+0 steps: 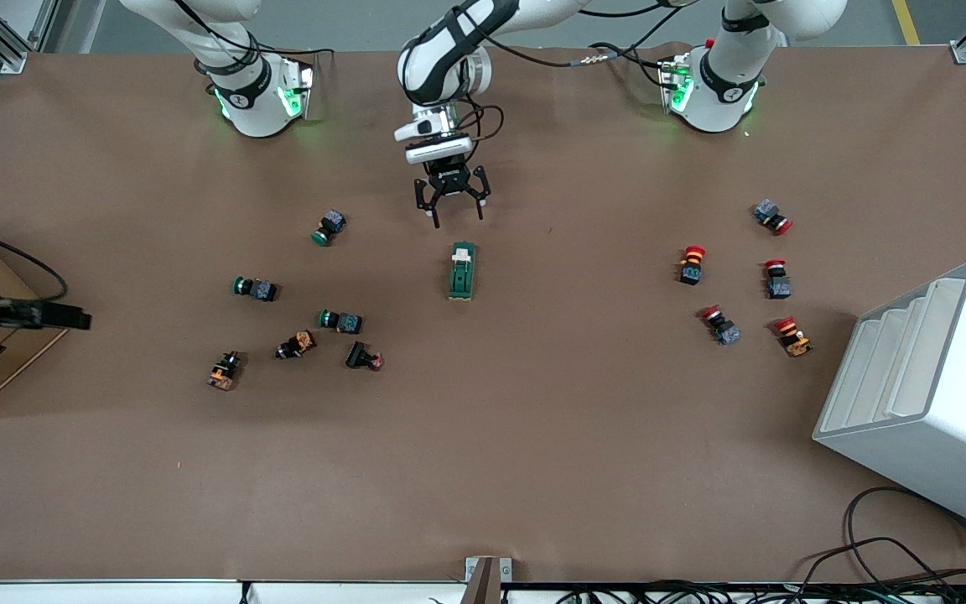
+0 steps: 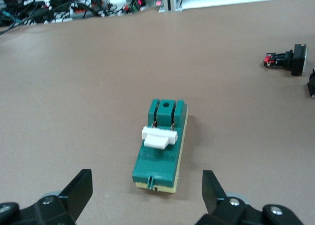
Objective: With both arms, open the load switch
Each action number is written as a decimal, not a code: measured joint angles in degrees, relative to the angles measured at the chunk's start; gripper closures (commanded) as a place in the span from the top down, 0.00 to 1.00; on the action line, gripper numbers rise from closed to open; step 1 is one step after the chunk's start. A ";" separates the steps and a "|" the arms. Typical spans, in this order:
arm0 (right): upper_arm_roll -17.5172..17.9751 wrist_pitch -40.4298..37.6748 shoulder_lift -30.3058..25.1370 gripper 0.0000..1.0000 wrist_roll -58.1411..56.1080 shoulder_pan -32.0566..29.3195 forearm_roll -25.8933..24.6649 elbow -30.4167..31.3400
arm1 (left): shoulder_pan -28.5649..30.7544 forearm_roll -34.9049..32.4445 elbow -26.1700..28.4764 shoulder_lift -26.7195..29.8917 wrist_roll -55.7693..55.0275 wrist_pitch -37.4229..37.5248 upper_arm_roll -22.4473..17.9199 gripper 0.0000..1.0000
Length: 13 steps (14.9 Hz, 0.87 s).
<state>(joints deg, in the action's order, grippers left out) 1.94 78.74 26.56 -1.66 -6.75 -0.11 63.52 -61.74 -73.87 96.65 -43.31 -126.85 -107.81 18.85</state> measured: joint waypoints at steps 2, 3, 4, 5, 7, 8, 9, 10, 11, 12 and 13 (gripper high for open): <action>0.02 -2.33 -0.71 1.00 -0.05 -0.54 0.00 -0.01 | 0.48 6.47 -2.98 1.53 5.60 -0.18 -0.01 0.99; 0.04 -2.78 -0.89 1.00 -0.05 -0.57 0.00 -0.06 | 0.76 10.31 -4.15 2.72 9.26 -0.18 -0.10 1.00; 0.05 -2.88 -0.98 1.00 -0.05 -0.58 0.00 -0.12 | 1.22 14.06 -4.99 4.27 13.25 -0.17 -0.25 1.00; 0.09 -2.88 -1.02 1.00 -0.05 -0.59 0.00 -0.16 | 1.95 17.45 -5.45 6.10 17.03 -0.16 -0.31 1.00; 0.42 -2.89 -1.02 1.00 -0.03 -0.60 0.00 -0.17 | 4.17 23.44 -6.03 10.31 23.12 -0.12 -0.38 1.00; 0.72 -2.92 -1.03 1.00 -0.02 -0.59 0.00 -0.18 | 5.59 26.81 -6.38 12.57 26.48 -0.09 -0.42 1.00; 0.98 -2.92 -1.11 1.00 -0.02 -0.58 0.00 -0.24 | 6.98 29.99 -6.75 14.63 29.71 -0.01 -0.47 1.00; 1.19 -2.93 -1.36 1.00 -0.01 -0.55 0.00 -0.34 | 8.50 33.13 -7.22 16.61 33.02 0.27 -0.52 1.00; 1.33 -2.99 -1.92 1.00 -0.01 -0.52 0.01 -0.37 | 10.01 35.86 -7.90 18.35 36.07 1.15 -0.57 1.00; 1.41 -3.32 -2.65 1.00 -0.01 -0.50 0.01 -0.37 | 11.63 38.34 -8.74 19.93 38.96 2.45 -0.61 1.00; 1.47 -4.05 -3.50 1.00 -0.01 -0.48 0.02 -0.34 | 13.32 40.67 -9.84 21.27 41.78 3.80 -0.67 1.00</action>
<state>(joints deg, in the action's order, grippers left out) 3.41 74.70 23.06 -1.67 -7.23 -0.09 63.19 -48.41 -33.20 86.81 -22.04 -85.07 -104.02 18.18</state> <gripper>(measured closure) 0.000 0.000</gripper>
